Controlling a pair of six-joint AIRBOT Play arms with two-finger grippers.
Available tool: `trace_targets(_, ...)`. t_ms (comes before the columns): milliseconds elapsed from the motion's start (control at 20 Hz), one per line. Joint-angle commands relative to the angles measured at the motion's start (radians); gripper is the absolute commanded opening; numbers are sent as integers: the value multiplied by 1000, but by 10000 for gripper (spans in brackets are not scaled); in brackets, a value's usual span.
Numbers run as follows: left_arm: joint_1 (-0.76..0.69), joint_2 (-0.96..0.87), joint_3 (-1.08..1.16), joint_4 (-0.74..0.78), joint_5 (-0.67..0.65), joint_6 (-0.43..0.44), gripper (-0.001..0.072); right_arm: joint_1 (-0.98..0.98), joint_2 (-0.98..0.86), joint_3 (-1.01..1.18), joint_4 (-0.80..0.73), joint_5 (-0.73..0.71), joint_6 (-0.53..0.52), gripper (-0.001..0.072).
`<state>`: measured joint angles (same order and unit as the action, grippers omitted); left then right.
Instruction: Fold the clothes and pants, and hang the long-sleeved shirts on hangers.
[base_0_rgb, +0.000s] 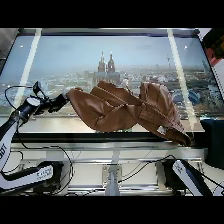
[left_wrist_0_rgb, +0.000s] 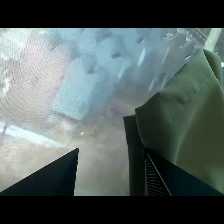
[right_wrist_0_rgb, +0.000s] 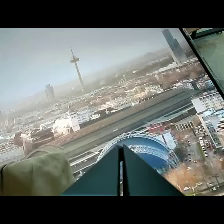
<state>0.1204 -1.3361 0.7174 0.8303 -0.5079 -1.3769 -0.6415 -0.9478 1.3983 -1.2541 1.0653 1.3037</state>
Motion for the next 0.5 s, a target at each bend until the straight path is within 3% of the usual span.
trace_targets(0, -39, -32, 37, -24, 24, 44, 485, 0, -1, 0, 0, 0, 0, 23)
trace_targets(200, -71, -58, 79, -88, 69, 47, 487, 0, -1, 0, 0, 0, 0, 23)
trace_targets(450, -96, -110, 80, -126, 75, 47, 581, 0, -1, 0, 0, -2, 0, 24)
